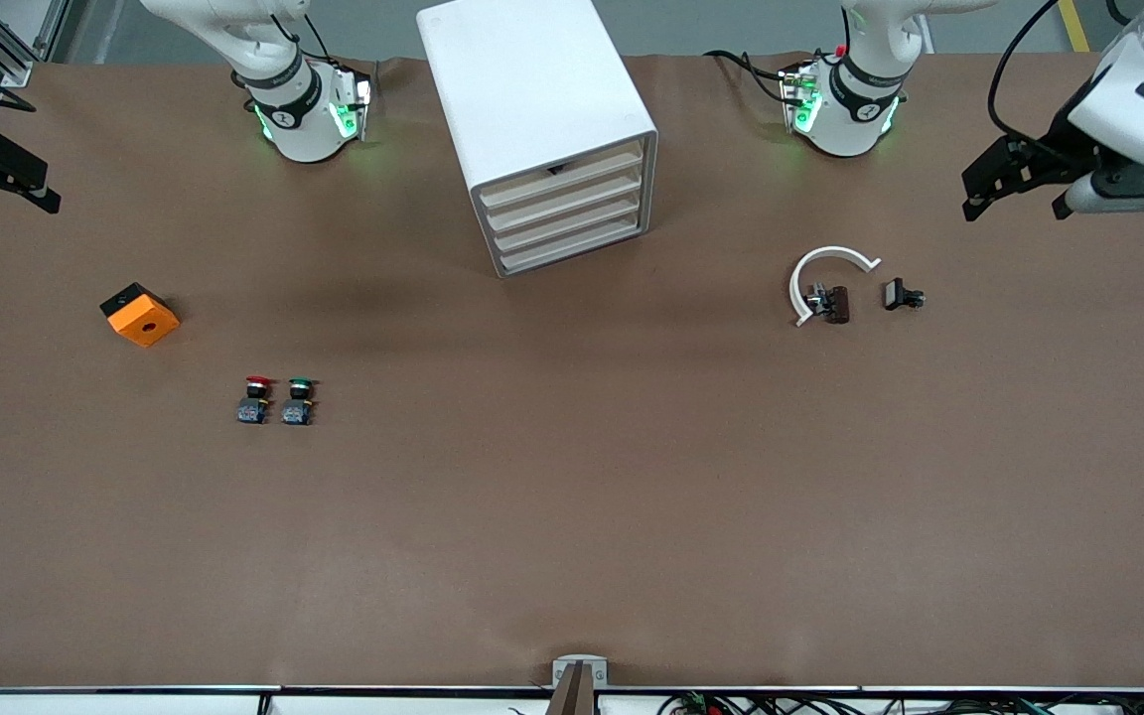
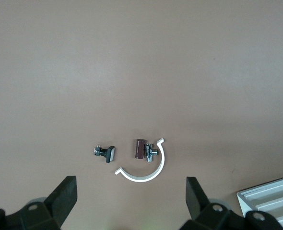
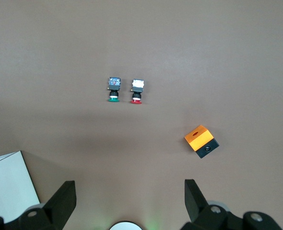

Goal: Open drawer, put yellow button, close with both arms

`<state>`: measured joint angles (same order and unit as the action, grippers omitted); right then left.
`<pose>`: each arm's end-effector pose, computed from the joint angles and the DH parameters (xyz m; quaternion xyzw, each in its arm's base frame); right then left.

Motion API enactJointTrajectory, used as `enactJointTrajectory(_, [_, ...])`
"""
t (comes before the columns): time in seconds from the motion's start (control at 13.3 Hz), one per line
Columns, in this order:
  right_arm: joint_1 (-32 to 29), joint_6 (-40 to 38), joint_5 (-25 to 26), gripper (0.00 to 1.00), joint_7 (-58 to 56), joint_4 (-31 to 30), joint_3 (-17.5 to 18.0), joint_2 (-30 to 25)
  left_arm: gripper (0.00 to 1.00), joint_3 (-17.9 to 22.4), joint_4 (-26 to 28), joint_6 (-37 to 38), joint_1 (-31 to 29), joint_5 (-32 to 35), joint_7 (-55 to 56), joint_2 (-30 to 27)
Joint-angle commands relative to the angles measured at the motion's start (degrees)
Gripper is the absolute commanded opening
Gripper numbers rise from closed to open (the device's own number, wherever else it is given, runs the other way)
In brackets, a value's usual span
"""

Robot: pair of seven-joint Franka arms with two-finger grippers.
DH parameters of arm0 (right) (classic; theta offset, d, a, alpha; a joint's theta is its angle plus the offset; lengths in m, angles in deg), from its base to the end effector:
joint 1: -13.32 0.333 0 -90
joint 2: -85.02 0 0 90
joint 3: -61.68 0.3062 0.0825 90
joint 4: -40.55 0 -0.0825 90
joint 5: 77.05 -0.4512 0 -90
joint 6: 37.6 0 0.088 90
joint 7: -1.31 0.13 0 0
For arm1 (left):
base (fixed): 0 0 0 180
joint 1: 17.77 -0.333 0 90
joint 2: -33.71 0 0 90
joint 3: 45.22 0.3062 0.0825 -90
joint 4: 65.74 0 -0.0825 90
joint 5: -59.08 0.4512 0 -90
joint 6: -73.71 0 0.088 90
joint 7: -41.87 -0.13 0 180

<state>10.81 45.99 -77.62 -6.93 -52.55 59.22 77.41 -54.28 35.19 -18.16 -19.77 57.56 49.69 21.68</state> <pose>0.5661 -0.0493 0.6322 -0.9994 -0.0292 0.0156 0.0097 0.5562 -0.0796 0.6139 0.9997 0.0080 0.0248 0.0000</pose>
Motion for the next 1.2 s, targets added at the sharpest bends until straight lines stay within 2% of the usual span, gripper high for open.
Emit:
enactJointTrajectory(0.0, [0.4, -1.0, 0.7, 1.00, 1.4, -0.7, 0.1, -1.7, 1.00, -0.8, -1.0, 0.2, -1.4, 1.1, 0.3, 0.2])
enactJointTrajectory(0.38, [0.4, -1.8, 0.6, 1.00, 6.3, -0.6, 0.0, -2.6, 1.00, -0.4, -1.0, 0.6, -2.1, 1.1, 3.8, 0.6])
enactJointTrajectory(0.53, [0.4, -2.5, 0.6, 1.00, 6.4, -0.6, 0.0, -3.0, 1.00, -0.9, -1.0, 3.4, -2.0, 1.2, 3.9, 0.5])
enactJointTrajectory(1.13, [0.1, -2.2, 0.4, 1.00, 6.3, -0.6, -0.4, -3.7, 1.00, -1.0, -4.8, 3.9, -2.0, 2.8, 3.2, 2.8])
